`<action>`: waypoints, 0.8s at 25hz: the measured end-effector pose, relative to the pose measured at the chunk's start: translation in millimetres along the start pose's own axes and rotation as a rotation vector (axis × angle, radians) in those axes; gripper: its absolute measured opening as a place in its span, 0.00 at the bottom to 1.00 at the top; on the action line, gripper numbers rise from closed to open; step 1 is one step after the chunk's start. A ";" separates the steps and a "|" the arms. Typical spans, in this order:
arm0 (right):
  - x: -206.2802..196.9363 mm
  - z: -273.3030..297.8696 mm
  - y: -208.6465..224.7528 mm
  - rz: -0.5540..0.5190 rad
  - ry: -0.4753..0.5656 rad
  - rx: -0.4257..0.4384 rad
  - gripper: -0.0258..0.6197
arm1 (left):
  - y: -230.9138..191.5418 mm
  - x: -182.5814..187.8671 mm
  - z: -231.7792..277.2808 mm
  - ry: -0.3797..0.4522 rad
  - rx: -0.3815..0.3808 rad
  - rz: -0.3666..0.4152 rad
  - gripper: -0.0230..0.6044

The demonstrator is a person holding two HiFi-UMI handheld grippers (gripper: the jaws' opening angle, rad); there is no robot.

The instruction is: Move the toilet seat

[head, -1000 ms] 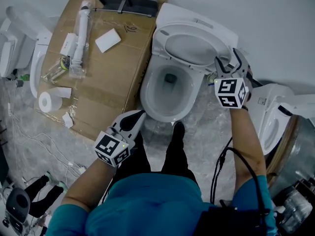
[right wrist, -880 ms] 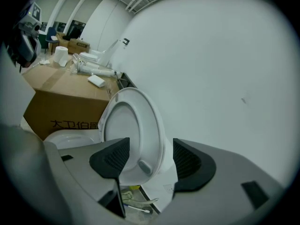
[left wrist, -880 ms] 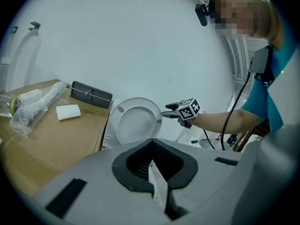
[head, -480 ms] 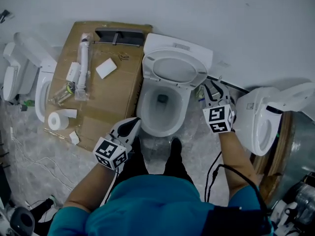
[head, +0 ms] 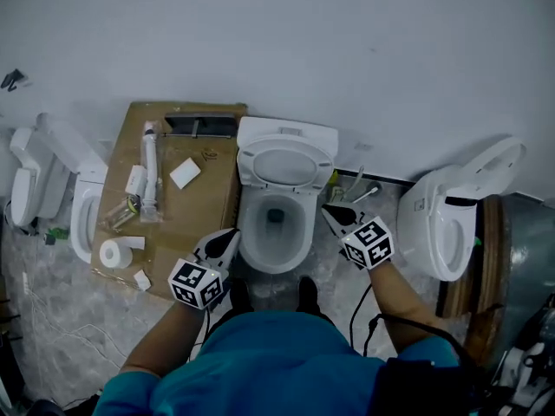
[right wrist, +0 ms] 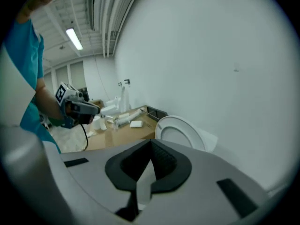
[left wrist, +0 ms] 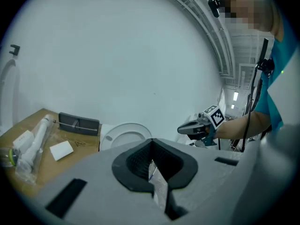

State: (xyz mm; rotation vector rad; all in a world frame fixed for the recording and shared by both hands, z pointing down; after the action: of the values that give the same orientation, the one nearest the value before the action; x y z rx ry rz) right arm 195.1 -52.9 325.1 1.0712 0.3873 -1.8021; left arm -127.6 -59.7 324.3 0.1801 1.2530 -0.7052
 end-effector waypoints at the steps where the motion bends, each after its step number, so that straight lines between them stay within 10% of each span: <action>1: 2.8 -7.4 -3.1 0.044 0.020 0.026 0.04 | 2.1 6.9 -1.1 0.006 -0.003 0.005 0.04; 20: 77.9 -119.6 -50.1 0.103 0.229 0.134 0.04 | 42.3 122.5 -40.2 0.198 -0.098 0.137 0.04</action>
State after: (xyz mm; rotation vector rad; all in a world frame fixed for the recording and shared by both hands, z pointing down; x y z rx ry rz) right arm 200.3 5.4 185.6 1.3739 0.3448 -1.6373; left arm -119.0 -54.5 189.0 0.2572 1.4460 -0.5154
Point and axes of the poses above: the fingertips, and each gripper's own axes: z forward along the fingers, y to its right, x out of its top, the point moved 9 cm from there along -z, backward along the fingers, and after that the axes turned 7 degrees about z, right-handed, at the moved point
